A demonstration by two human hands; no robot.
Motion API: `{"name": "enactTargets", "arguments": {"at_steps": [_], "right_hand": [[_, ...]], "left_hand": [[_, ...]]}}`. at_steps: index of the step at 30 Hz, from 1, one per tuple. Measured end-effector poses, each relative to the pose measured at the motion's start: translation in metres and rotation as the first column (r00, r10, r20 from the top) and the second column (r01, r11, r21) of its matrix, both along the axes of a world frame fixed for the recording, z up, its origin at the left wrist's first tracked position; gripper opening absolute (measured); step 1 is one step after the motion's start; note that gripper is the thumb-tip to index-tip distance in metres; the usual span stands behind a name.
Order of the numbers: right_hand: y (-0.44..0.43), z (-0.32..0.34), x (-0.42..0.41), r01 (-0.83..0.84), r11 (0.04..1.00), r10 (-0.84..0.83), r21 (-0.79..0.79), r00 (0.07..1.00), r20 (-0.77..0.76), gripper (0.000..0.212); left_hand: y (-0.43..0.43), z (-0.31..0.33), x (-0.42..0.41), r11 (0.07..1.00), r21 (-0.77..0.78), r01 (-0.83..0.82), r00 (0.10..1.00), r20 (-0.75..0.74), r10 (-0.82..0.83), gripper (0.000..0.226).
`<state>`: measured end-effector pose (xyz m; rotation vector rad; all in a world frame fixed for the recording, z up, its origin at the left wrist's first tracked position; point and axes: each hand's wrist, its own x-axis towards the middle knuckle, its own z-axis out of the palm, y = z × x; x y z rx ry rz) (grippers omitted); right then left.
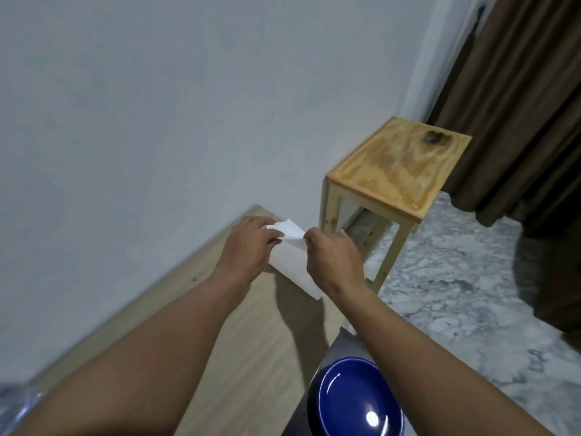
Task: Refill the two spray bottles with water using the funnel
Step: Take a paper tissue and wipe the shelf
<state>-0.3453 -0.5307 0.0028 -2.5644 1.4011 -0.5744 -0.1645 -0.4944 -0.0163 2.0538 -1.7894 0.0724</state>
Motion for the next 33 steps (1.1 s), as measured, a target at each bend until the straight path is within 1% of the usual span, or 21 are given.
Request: {"name": "enactTargets", "arguments": {"at_steps": [4,10,13,16,20,23,24,27,31,33], "right_hand": [[-0.014,0.031,-0.006,0.069,0.998,-0.07,0.012,0.994,0.089,0.028],[-0.022,0.072,-0.012,0.114,0.993,-0.11,-0.021,0.982,0.151,0.022],[-0.023,0.088,-0.015,0.113,0.993,-0.105,-0.029,0.975,0.196,0.019],[-0.022,0.103,-0.017,0.097,0.995,-0.087,-0.033,0.972,0.217,0.021],[-0.023,0.121,-0.02,0.105,0.994,-0.095,-0.028,0.965,0.246,0.021],[-0.023,0.13,-0.02,0.111,0.994,-0.101,-0.013,0.946,0.309,0.018],[-0.023,0.133,-0.02,0.109,0.994,-0.104,0.001,0.946,0.306,0.016],[-0.023,0.138,-0.02,0.101,0.994,-0.109,0.044,0.968,0.226,0.016],[-0.022,0.142,-0.021,0.104,0.993,-0.113,0.054,0.968,0.223,0.016],[-0.022,0.143,-0.022,0.108,0.993,-0.119,0.056,0.961,0.252,0.015]], "left_hand": [[-0.013,0.036,-0.002,0.999,-0.027,0.022,0.997,-0.067,-0.024,0.02],[-0.023,0.081,-0.012,0.992,-0.119,0.047,0.975,-0.209,-0.071,0.014],[-0.023,0.098,-0.016,0.987,-0.157,0.029,0.969,-0.238,-0.066,0.014],[-0.024,0.114,-0.016,0.983,-0.181,0.037,0.965,-0.249,-0.082,0.015],[-0.027,0.131,-0.012,0.988,-0.152,0.012,0.959,-0.277,-0.055,0.016],[-0.028,0.144,-0.011,0.99,-0.142,-0.007,0.961,-0.276,-0.033,0.015],[-0.028,0.147,-0.01,0.991,-0.13,-0.01,0.963,-0.27,-0.025,0.015],[-0.027,0.155,-0.01,0.999,-0.03,-0.021,0.963,-0.268,0.012,0.014],[-0.024,0.159,-0.013,0.999,-0.017,-0.039,0.942,-0.333,0.031,0.014],[-0.022,0.162,-0.015,0.999,-0.026,-0.042,0.936,-0.35,0.031,0.015]]}}
